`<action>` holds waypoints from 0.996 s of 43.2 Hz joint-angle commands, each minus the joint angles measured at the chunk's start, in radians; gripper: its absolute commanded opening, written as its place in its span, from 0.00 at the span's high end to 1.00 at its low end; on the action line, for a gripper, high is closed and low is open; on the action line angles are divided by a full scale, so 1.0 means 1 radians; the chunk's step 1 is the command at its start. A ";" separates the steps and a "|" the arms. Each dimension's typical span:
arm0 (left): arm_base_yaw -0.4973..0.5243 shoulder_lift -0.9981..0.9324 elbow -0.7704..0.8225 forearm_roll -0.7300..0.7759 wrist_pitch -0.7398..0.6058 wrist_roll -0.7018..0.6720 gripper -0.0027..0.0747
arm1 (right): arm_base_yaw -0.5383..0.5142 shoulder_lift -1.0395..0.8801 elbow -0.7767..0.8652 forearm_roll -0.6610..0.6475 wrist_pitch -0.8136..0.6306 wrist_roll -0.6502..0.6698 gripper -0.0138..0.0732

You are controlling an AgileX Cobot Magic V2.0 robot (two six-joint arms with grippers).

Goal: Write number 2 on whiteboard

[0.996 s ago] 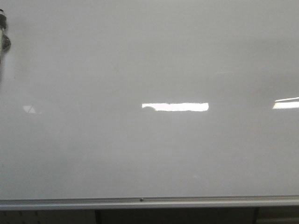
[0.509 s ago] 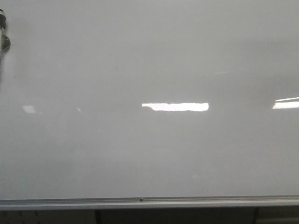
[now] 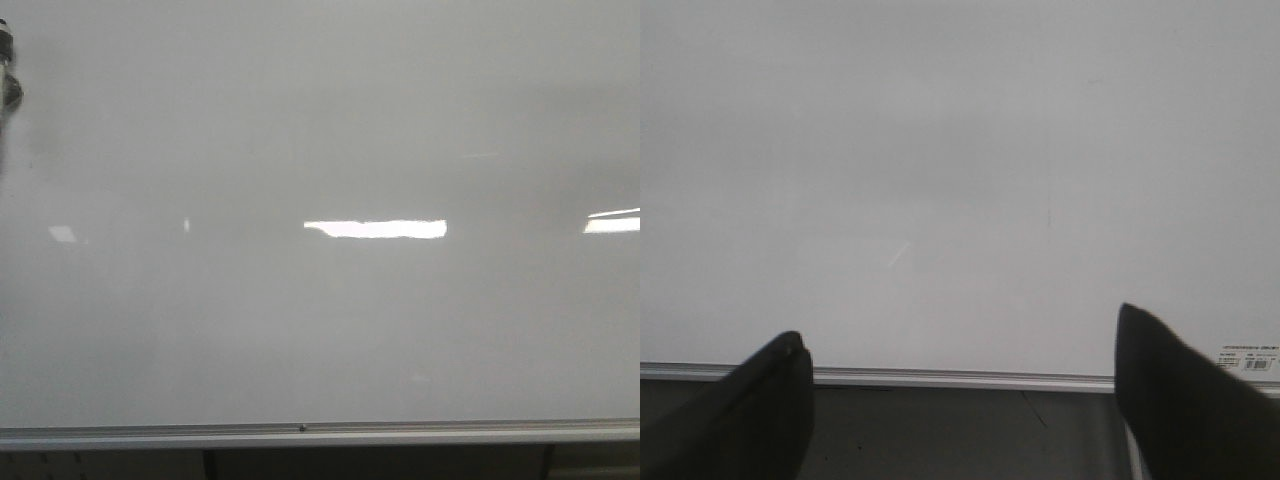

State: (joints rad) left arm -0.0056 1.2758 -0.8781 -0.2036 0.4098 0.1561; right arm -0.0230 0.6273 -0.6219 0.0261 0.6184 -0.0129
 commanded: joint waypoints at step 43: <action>-0.051 0.266 -0.138 -0.017 -0.277 -0.006 0.46 | -0.007 0.005 -0.033 -0.002 -0.060 -0.009 0.11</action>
State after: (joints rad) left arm -0.0529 1.5764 -0.9825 -0.2109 0.2068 0.1561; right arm -0.0230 0.6273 -0.6219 0.0261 0.6191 -0.0129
